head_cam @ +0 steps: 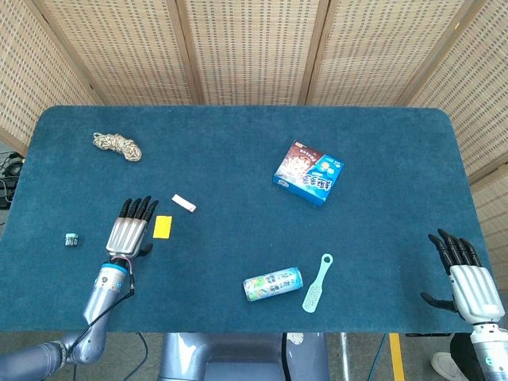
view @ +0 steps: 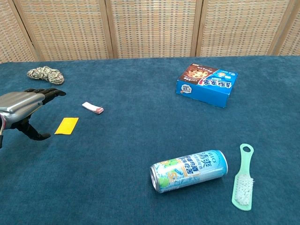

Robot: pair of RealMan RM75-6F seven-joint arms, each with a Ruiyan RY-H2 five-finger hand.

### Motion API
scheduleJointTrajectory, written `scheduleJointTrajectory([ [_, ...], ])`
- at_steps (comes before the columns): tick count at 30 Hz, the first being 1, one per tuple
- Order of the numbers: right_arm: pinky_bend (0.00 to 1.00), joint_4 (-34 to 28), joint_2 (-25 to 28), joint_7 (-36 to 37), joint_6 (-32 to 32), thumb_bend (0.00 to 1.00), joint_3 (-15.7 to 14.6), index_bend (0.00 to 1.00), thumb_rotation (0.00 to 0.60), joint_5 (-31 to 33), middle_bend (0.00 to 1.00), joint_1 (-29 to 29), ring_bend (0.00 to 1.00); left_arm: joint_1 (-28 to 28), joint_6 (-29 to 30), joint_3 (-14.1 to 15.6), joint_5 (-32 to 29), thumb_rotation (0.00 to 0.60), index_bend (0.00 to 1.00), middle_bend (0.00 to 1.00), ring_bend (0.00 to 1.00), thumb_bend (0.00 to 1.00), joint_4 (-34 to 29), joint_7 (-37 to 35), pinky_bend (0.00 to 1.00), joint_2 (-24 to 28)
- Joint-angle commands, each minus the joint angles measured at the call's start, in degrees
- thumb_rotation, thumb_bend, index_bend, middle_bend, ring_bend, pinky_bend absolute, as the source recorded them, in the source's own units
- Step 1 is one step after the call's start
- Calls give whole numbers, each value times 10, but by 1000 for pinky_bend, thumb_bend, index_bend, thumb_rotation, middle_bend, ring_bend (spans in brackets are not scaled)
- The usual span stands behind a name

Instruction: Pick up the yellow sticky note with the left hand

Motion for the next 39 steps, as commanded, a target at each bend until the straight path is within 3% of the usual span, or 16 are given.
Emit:
scheduleJointTrajectory([
  [1,0,1,0,1,-1,0,0,0,600,0,0,0,0,-7,-2,-3,-6,600,0,0,0,294,9,3,0,-7],
  [17,0,2,-1,-4,-11,0,-2,0,600,4,0,3,0,-33,-23,-5,-36,600,0,0,0,294,62,10,0,-43],
  [28,0,1,-2,-4,-14,0,-5,0,600,2,0,4,0,-47,-23,2,-23,600,0,0,0,303,107,6,0,-68],
  [39,0,1,0,1,-14,0,-6,0,600,1,0,4,0,-45,16,0,9,600,0,0,0,592,140,-20,0,-90],
])
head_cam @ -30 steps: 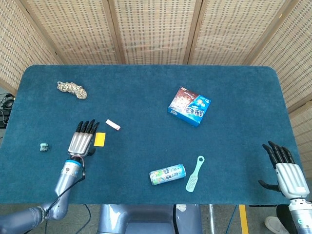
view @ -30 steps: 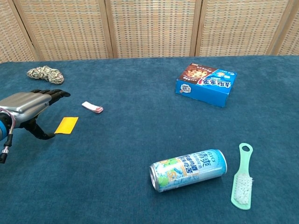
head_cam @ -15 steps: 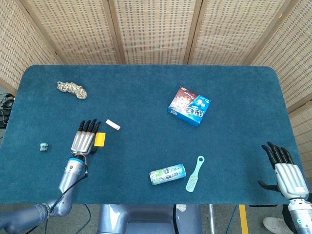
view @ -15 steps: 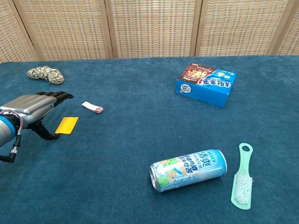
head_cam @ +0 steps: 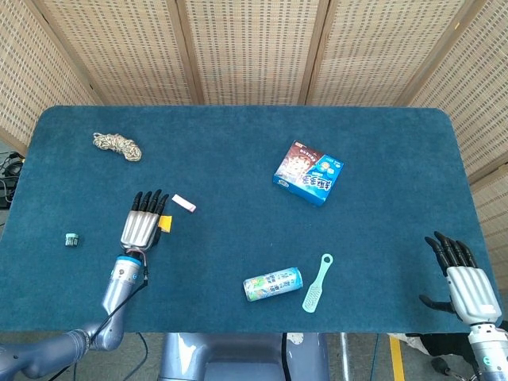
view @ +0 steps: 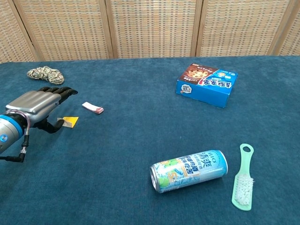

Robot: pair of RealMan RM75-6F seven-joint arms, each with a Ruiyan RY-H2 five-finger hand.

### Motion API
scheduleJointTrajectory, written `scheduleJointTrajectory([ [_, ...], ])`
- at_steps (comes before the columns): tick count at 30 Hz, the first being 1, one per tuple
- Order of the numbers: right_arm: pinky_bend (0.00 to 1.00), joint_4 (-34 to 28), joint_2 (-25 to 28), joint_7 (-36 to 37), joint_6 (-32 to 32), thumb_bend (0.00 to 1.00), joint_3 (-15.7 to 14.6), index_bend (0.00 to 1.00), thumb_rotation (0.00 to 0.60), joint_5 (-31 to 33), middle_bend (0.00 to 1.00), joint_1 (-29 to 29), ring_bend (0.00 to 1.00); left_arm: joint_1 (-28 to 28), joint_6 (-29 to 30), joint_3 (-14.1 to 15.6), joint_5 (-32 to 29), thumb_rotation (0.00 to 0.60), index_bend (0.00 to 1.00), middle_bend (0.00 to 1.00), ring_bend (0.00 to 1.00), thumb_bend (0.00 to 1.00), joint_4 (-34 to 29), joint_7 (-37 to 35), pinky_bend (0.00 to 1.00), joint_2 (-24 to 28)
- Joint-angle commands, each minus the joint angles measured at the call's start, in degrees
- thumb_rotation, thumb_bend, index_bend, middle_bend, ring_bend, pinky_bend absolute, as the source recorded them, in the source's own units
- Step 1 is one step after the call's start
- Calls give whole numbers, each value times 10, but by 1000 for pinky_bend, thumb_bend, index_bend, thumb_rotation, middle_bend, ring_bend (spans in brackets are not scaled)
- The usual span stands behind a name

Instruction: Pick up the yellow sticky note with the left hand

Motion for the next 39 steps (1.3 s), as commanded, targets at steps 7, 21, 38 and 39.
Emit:
scheduleJointTrajectory([
  [7,0,-2,0,-3,0,0,-1,0,600,-1,0,0,0,14,13,2,18,600,0,0,0,586,-36,-41,0,25],
  [21,0,-5,1,-7,3,0,-2,0,600,-1,0,-2,0,32,16,19,36,600,3,0,0,375,-85,-64,0,67],
  [38,0,-4,0,-6,3,0,-1,0,600,0,0,-1,0,28,13,14,25,600,371,0,0,280,-57,-40,0,41],
  [39,0,-4,0,-6,3,0,-1,0,600,0,0,-1,0,28,15,15,27,600,384,0,0,281,-51,-40,0,37],
])
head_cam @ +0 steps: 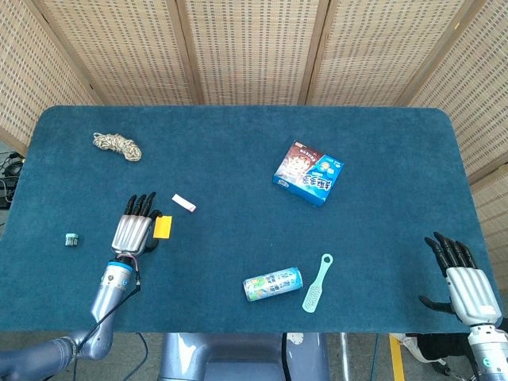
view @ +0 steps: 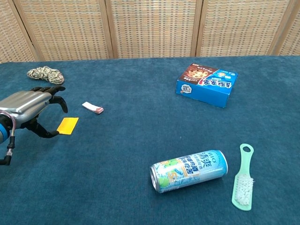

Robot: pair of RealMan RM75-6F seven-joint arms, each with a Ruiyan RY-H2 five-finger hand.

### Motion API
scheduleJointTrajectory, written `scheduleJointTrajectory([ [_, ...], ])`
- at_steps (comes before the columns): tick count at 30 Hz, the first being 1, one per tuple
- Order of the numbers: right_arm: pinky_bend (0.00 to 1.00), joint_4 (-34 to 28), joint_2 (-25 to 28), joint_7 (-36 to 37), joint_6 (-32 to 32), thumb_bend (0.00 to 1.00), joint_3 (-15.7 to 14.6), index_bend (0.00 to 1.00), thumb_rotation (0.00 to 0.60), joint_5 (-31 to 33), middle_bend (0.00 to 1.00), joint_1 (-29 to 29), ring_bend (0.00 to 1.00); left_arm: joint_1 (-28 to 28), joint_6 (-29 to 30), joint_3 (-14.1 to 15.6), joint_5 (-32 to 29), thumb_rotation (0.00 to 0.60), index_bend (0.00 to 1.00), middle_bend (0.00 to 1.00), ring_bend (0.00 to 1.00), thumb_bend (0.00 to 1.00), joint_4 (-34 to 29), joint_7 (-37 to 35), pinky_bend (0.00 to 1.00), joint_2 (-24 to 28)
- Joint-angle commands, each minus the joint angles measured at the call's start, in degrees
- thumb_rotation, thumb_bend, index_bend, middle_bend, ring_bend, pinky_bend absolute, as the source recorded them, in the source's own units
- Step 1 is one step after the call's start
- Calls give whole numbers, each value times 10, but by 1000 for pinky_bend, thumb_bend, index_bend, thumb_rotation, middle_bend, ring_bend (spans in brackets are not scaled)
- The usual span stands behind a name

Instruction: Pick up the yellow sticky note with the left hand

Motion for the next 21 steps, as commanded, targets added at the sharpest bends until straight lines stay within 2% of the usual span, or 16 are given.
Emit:
scheduleJointTrajectory([
  [1,0,1,0,-1,0,0,0,0,600,0,0,0,0,0,5,0,2,600,399,0,0,282,14,2,0,-10],
  [12,0,-1,-1,-4,0,0,-1,0,600,0,0,0,0,2,18,-2,9,600,404,0,0,286,64,2,0,-41],
  [21,0,-1,-1,-4,0,0,-1,0,600,1,0,-1,0,4,20,-2,17,600,395,0,0,280,69,-7,0,-47],
])
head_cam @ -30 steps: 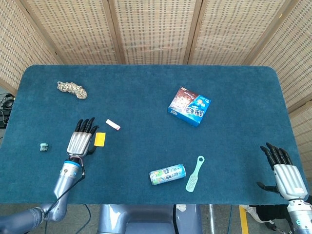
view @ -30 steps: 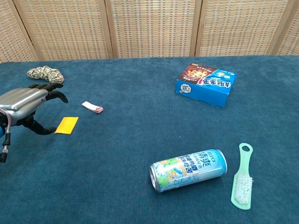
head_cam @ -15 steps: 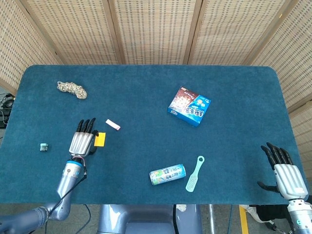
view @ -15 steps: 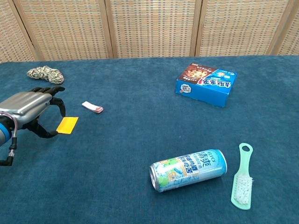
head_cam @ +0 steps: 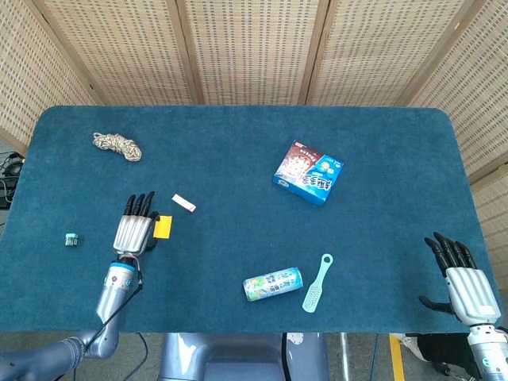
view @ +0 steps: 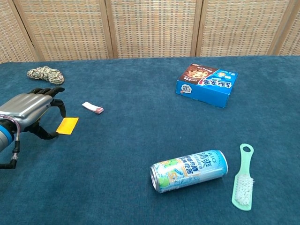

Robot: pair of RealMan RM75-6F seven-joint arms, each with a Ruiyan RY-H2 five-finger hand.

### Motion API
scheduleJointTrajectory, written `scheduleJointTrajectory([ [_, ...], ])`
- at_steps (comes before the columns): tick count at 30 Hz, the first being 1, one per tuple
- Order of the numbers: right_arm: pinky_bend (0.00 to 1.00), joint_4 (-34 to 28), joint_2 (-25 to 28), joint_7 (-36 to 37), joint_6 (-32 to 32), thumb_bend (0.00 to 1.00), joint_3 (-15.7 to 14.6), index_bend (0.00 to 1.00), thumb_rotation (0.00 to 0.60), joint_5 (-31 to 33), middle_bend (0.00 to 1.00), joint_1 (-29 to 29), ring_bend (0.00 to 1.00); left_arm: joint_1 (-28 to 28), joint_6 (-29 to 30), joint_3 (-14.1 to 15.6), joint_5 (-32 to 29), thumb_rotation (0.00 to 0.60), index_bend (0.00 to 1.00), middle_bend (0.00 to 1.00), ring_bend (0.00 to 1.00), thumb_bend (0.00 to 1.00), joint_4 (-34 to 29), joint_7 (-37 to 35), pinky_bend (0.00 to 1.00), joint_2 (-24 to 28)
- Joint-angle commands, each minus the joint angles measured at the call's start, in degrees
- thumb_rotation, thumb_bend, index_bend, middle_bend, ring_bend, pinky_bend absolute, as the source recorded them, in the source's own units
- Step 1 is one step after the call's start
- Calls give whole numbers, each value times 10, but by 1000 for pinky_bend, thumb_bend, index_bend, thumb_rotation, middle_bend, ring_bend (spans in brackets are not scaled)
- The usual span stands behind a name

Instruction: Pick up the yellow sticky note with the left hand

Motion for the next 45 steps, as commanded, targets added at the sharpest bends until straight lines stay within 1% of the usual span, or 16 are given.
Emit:
scheduleJointTrajectory([
  [1,0,0,0,0,0,0,0,0,600,0,0,0,0,0,0,-1,1,600,395,0,0,281,0,0,0,-1],
  [14,0,0,1,3,-3,0,-1,0,600,1,0,1,0,0,-6,-1,1,600,403,0,0,280,12,7,0,-12],
  [21,0,1,0,4,-2,0,-1,0,600,0,0,0,0,-3,-4,-2,5,600,414,0,0,291,36,16,0,-27],
  [27,0,-1,1,4,-2,0,-2,0,600,-2,0,0,0,-2,3,-2,14,600,430,0,0,299,50,10,0,-37],
  [39,0,-2,2,9,-3,0,-2,0,600,-3,0,1,0,-1,-5,-7,11,600,460,0,0,301,49,10,0,-34],
  [43,0,-3,3,11,-3,0,-3,0,600,-4,0,1,0,-2,-6,-8,10,600,464,0,0,337,49,11,0,-35],
  [45,0,-3,3,12,-3,0,-3,0,600,-4,0,1,0,-2,-6,-8,11,600,464,0,0,338,50,12,0,-36],
])
